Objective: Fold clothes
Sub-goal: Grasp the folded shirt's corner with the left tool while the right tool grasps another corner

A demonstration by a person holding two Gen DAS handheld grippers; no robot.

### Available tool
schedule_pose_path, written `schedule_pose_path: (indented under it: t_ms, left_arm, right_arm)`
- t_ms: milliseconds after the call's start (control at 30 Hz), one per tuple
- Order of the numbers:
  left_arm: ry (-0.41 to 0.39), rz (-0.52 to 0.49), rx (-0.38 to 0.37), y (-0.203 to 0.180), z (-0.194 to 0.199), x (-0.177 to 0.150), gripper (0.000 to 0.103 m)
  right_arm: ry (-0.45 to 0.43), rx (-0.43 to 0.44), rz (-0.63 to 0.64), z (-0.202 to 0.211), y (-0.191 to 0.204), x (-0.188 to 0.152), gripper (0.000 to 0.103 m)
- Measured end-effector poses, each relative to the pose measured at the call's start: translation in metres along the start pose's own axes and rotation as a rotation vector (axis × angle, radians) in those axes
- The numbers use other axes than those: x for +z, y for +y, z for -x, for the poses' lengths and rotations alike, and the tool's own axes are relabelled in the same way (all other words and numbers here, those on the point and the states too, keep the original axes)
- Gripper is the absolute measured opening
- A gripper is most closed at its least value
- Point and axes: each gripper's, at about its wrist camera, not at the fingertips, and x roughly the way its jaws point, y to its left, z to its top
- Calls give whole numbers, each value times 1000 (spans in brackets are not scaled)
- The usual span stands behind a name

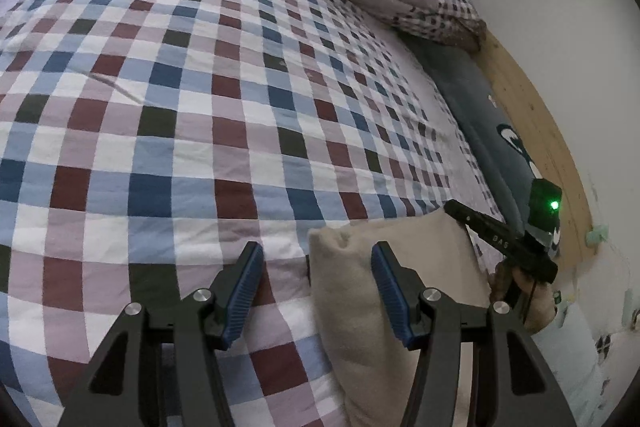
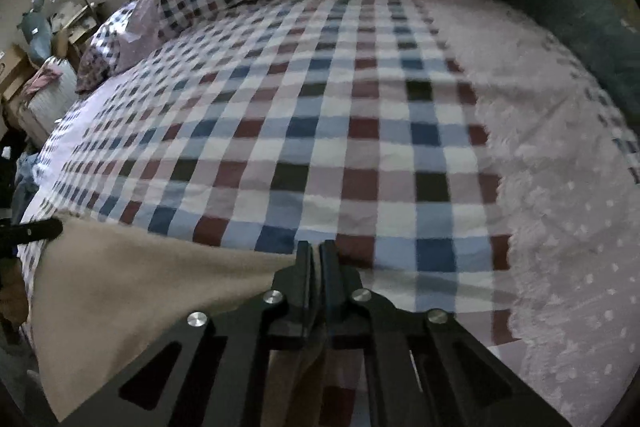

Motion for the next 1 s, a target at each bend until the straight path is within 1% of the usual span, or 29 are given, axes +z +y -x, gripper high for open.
schedule_pose_path:
  t_ms: [167,333,400,467,533,600,633,767,900,1000]
  left_arm:
    - [-1,3,-13,4,2,-4,60]
    - [15,-3,-73,5,-1,-9,60]
    - [24,-10,-83,4,-5,-10,60]
    - [27,4,-113,6,-9,-9,60]
    - [35,23,-150,8,-12,-9,60]
    - [53,25,-181,6,-15,-10,60]
    - [66,20,-191,4,-16,-11,60]
    - [91,20,-212,2,-14,-13,60]
    - [122,8,-239,-3,-10,-15,60]
    - [123,1,-232,-4,-9,-14,60]
  right_arm:
    - [7,-55,21,-8,7,5,3]
    - [-20,-80,-24,-1,4,-4,8]
    - [-48,-97,-40,9,3,-9,17]
    - [-86,-117,-44,25,5,-12,19]
    - [-124,-110,-46,42,10,-17,20]
    - [-154,-95,-45,59,16,-24,27]
    - [-164,-86,-42,64,21,-24,28]
    - [-191,-37,-37,85,34,-36,29]
    - [-212,-17,-25,107,55,-52,31]
    - [-219,-11,-1,116,75,-63,32]
